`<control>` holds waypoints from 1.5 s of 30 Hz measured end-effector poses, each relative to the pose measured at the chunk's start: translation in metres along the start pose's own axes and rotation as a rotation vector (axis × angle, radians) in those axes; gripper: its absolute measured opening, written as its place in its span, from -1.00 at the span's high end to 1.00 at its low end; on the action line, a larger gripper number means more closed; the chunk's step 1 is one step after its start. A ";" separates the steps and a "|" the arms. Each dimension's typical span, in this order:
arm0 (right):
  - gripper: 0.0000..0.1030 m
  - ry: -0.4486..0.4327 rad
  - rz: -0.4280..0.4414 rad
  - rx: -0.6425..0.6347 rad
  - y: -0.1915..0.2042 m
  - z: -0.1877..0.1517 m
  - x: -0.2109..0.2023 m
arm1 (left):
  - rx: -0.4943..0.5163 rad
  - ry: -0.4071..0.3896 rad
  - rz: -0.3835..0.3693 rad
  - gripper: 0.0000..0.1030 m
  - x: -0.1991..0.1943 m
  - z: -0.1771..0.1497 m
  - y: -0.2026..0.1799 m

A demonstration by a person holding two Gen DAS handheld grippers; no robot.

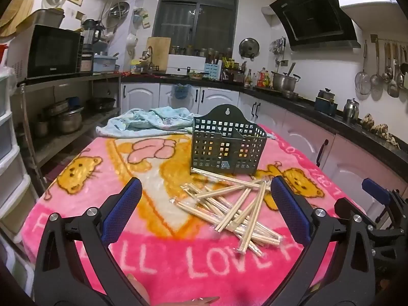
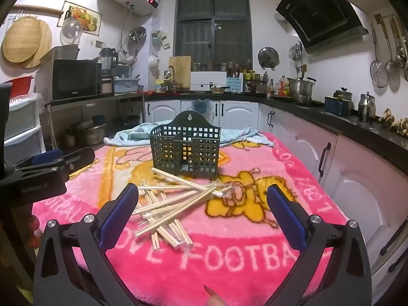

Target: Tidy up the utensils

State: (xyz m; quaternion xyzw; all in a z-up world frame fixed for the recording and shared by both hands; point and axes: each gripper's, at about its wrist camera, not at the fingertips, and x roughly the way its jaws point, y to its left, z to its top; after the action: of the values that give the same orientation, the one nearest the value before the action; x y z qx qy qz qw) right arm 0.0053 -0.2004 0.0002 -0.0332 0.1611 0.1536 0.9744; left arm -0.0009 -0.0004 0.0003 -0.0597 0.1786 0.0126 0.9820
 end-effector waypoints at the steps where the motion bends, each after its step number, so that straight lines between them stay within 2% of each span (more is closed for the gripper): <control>1: -0.90 0.000 0.001 -0.001 -0.001 0.000 0.001 | -0.001 0.001 0.000 -0.81 0.000 0.000 0.000; 3: -0.90 -0.020 -0.005 -0.004 -0.002 0.001 -0.001 | 0.000 -0.001 0.001 -0.81 -0.001 0.000 -0.001; 45: -0.90 -0.015 -0.004 0.002 -0.003 0.003 -0.004 | 0.007 -0.003 -0.002 -0.81 -0.002 0.000 -0.005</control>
State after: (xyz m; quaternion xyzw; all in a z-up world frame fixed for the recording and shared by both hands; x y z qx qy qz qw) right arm 0.0032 -0.2040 0.0045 -0.0312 0.1536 0.1517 0.9759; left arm -0.0027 -0.0050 0.0021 -0.0563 0.1771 0.0109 0.9825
